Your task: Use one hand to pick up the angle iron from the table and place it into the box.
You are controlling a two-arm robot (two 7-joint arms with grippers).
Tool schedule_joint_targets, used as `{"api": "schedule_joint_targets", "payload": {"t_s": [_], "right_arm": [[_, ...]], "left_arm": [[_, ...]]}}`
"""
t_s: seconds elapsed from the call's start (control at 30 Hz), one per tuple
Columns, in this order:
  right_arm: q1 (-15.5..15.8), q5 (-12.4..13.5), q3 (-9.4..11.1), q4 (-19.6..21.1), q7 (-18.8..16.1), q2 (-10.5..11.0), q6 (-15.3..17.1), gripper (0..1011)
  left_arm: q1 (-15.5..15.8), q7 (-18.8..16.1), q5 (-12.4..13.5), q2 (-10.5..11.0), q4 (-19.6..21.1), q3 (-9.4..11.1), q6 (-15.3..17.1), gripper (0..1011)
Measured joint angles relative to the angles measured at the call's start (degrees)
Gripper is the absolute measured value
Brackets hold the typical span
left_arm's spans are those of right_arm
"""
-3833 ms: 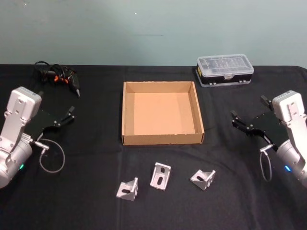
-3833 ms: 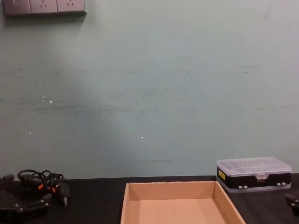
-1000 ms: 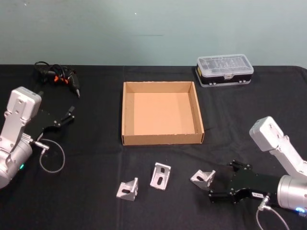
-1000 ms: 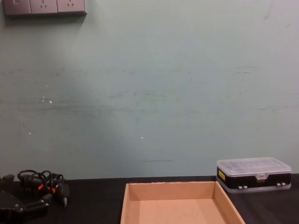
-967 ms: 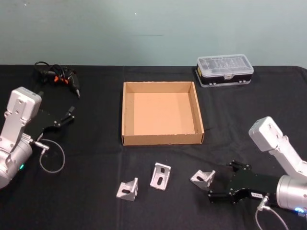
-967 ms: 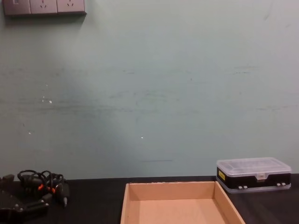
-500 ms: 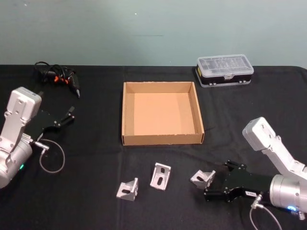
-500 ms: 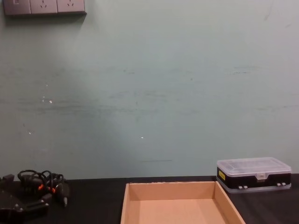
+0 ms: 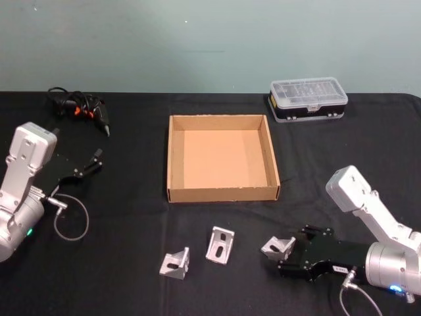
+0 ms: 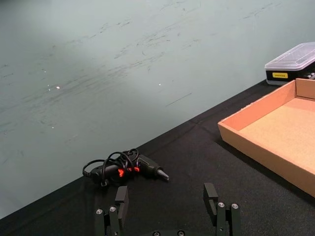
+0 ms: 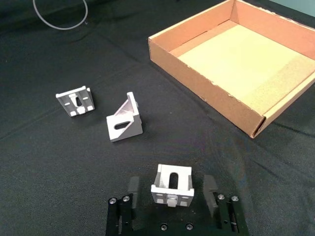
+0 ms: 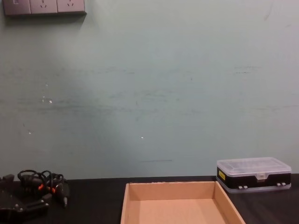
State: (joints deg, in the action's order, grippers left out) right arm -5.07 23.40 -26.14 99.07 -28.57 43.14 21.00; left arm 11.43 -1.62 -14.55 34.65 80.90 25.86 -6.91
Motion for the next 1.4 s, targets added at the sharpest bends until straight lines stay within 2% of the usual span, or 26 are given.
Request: {"api": "schedule_joint_targets", "payload": {"t_s": [0.07, 0.13, 0.4, 0.73, 0.97, 1.17, 1.4], "right_arm": [[-0.11, -0.47, -0.13, 0.05, -0.17, 0.07, -0.22, 769], [-0.15, -0.70, -0.14, 0.07, -0.24, 0.08, -0.35, 734], [-0.32, -1.50, 0.00, 0.17, -0.27, -0.28, -0.46, 466], [-0.22, -1.84, 0.73, 0.57, -0.20, -0.57, -0.38, 458], [-0.59, -2.13, 2.22, 3.32, 0.40, -0.01, -0.36, 458], [-3.20, -3.72, 3.66, 4.89, 1.79, -0.48, -0.62, 458], [-9.43, -5.91, 3.98, 1.39, 2.37, -4.00, -1.84, 458]], "left_arm": [[0.00, 0.00, 0.00, 0.00, 0.00, 0.00, 0.00, 1000], [0.00, 0.00, 0.00, 0.00, 0.00, 0.00, 0.00, 1000], [0.00, 0.00, 0.00, 0.00, 0.00, 0.00, 0.00, 1000], [0.00, 0.00, 0.00, 0.00, 0.00, 0.00, 0.00, 1000], [0.00, 0.00, 0.00, 0.00, 0.00, 0.00, 0.00, 1000], [0.00, 0.00, 0.00, 0.00, 0.00, 0.00, 0.00, 1000], [0.00, 0.00, 0.00, 0.00, 0.00, 0.00, 0.00, 1000]]}}
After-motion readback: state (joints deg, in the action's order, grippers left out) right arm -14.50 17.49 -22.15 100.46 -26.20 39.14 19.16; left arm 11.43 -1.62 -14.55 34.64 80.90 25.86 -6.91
